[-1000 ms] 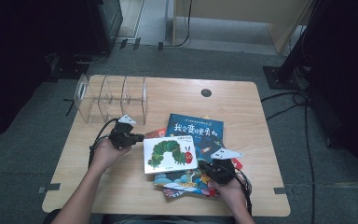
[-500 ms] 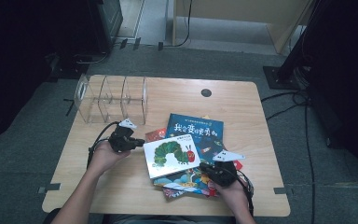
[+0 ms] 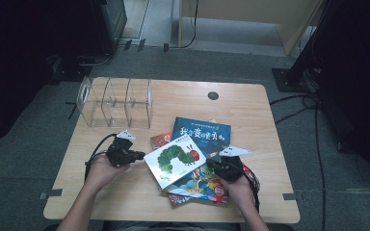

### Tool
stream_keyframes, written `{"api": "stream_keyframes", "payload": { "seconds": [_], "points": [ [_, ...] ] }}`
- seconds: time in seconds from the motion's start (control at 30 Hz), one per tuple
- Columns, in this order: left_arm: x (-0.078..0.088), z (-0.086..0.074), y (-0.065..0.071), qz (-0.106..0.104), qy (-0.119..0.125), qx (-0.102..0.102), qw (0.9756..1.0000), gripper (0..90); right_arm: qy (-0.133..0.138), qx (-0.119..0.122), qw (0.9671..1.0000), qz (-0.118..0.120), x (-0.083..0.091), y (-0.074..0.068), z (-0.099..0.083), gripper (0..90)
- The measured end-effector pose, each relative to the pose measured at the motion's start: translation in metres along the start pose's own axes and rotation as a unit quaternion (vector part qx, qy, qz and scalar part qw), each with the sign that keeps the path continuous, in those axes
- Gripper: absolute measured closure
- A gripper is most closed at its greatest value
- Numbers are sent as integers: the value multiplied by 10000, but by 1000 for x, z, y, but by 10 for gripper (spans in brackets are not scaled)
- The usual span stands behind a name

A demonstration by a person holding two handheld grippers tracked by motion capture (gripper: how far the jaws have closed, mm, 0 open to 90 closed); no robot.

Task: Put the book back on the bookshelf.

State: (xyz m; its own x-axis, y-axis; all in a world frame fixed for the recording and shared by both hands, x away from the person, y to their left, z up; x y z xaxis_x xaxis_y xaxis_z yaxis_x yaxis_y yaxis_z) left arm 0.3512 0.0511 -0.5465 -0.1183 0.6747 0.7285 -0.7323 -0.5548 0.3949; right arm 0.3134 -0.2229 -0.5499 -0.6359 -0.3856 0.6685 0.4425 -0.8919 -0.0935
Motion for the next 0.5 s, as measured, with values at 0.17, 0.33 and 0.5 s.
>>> {"api": "stream_keyframes", "payload": {
  "seconds": [0.17,0.33,0.5],
  "points": [
    [5,-12,8,-35,-25,119,9999,899,16,43,10000,-16,-11,2,10,900],
    [6,-18,17,-115,-28,200,9997,884,48,51,10000,35,-19,4,18,900],
    [10,-20,14,-87,6,541,9985,770,54,59,9999,109,-29,2,26,900]
  ]
}}
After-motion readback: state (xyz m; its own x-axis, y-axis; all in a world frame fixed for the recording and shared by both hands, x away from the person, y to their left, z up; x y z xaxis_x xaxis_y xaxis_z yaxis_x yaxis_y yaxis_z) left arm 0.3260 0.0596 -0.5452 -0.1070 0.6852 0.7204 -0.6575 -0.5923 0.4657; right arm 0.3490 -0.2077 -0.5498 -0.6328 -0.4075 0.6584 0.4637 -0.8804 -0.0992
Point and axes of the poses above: each handheld gripper's, and its own axes: x roughly backward along the jaws, z roughly out of its top, y roughly to its right, the point moved 9 cm from there along -x, roughly forward along the jaws, and after that the axes turned 11 degrees about -z, right-handed, at the moved point
